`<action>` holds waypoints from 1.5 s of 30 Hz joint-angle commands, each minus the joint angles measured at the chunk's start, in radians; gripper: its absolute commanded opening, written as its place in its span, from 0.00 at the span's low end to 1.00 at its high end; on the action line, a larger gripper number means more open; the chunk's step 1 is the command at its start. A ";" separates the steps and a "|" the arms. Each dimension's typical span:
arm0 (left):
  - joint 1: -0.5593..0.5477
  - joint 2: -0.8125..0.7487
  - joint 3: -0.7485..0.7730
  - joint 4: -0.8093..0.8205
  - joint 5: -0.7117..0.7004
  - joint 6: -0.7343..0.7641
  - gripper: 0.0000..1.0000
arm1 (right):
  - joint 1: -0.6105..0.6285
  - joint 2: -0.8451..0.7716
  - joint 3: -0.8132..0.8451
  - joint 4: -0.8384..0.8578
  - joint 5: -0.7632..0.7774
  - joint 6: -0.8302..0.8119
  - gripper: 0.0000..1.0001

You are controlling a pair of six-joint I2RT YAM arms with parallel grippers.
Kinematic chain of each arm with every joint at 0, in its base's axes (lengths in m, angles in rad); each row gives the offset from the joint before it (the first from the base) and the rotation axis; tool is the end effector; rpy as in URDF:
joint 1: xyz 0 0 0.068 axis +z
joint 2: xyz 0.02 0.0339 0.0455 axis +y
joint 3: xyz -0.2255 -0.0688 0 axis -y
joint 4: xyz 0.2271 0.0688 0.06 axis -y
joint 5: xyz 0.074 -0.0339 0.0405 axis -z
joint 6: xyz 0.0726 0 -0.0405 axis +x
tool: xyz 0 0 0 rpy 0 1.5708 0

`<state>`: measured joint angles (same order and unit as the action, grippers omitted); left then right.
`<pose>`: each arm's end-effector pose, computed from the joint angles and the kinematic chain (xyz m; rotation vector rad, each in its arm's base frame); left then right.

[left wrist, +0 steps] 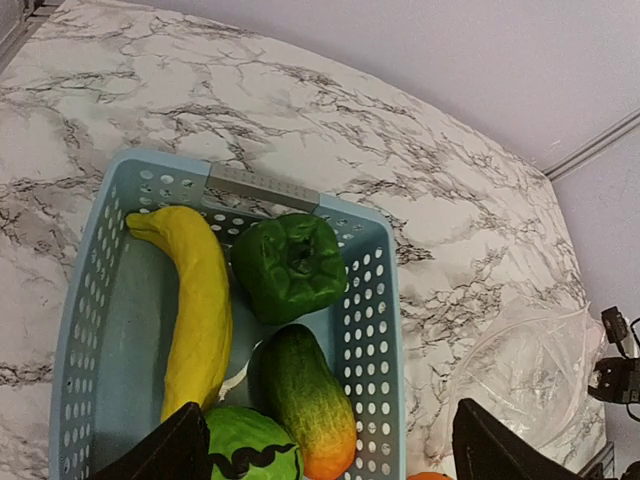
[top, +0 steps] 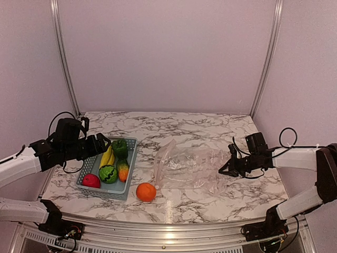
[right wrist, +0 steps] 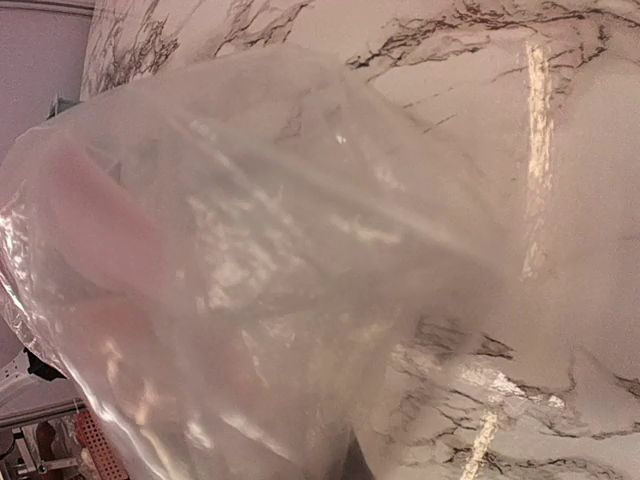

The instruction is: Open the zip-top bag and remove the fake food

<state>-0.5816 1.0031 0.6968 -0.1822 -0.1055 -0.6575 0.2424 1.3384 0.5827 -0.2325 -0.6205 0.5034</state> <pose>0.2235 -0.1378 0.2237 -0.1477 2.1170 -0.6490 0.2303 0.1004 0.1097 0.0913 2.6338 1.0698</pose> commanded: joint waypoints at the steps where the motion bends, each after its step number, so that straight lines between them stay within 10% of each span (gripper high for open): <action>1: 0.035 -0.016 0.018 -0.188 0.051 0.011 0.87 | -0.006 0.007 0.024 0.019 -0.026 -0.030 0.00; 4: -0.055 -0.025 0.019 -0.058 0.253 0.101 0.91 | -0.006 0.010 0.029 0.018 -0.027 -0.030 0.00; 17: -0.679 0.341 0.213 -0.092 0.134 0.528 0.99 | -0.024 0.044 0.048 0.010 -0.046 -0.051 0.00; 27: -0.781 0.799 0.392 0.041 0.203 0.623 0.95 | -0.059 0.020 0.039 -0.031 -0.049 -0.067 0.00; 45: -0.787 0.711 0.224 0.044 0.233 0.649 0.84 | -0.061 0.027 0.052 -0.041 -0.064 -0.081 0.00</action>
<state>-1.3670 1.7500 0.9463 -0.1112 0.1238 -0.0212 0.1913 1.3659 0.5945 -0.2638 -0.6724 0.4393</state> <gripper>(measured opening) 0.870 0.005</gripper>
